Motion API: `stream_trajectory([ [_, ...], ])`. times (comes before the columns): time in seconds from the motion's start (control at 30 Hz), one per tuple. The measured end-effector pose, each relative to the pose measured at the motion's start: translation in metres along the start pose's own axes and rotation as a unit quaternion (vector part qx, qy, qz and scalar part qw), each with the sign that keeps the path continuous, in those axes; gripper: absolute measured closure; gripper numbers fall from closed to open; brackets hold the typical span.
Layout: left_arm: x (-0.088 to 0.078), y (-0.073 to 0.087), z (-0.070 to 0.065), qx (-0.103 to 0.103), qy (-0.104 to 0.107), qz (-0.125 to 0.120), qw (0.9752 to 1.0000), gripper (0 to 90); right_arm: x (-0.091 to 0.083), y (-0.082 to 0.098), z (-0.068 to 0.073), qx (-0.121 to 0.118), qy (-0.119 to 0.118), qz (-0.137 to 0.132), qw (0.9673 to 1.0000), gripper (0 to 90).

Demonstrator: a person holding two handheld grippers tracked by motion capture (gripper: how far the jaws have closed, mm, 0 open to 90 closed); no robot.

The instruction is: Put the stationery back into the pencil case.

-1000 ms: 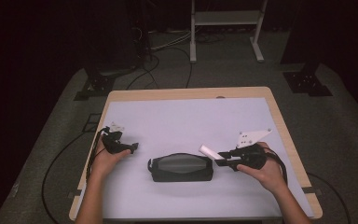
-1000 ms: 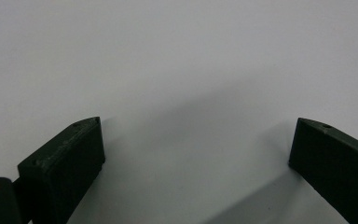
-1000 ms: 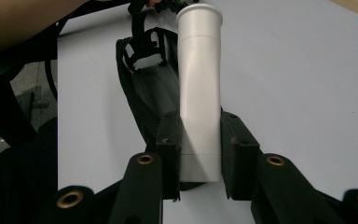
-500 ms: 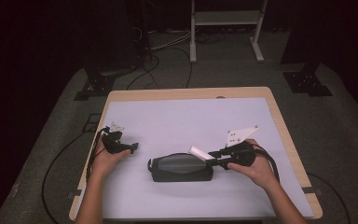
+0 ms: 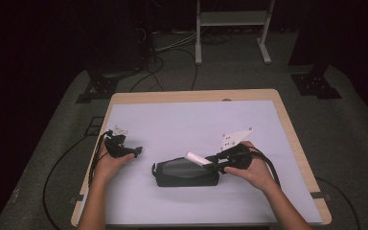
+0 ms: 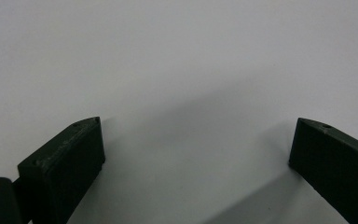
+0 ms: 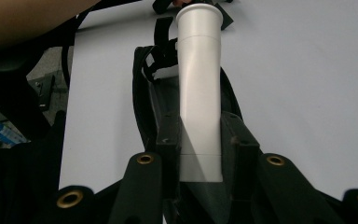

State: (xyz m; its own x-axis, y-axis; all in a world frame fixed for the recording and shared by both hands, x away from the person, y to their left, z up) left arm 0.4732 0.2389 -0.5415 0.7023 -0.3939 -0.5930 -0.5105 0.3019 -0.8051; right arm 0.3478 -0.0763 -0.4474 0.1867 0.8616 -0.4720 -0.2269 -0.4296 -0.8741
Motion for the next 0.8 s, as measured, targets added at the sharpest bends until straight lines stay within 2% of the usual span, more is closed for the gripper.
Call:
stream_trajectory([
  [0.8, 0.0, 0.0, 0.0, 0.002, 0.001, 0.002, 1.0, 2.2, 0.033, 0.002, 0.002, -0.017, -0.016, 0.027, 0.9994, 70.3],
])
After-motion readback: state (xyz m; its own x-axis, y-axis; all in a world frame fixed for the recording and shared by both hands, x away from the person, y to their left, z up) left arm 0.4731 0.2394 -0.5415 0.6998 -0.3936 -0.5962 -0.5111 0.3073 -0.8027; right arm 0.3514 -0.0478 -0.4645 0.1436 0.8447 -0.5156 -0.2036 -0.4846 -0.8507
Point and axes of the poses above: each handheld gripper's, and its own axes: x roughly forward along the jaws, y roughly out of its underside, z roughly to its left, the point moved 9 cm from there along x, roughly forward along the jaws, and after that the axes turned 8 degrees about -z, right-handed, at the moved point
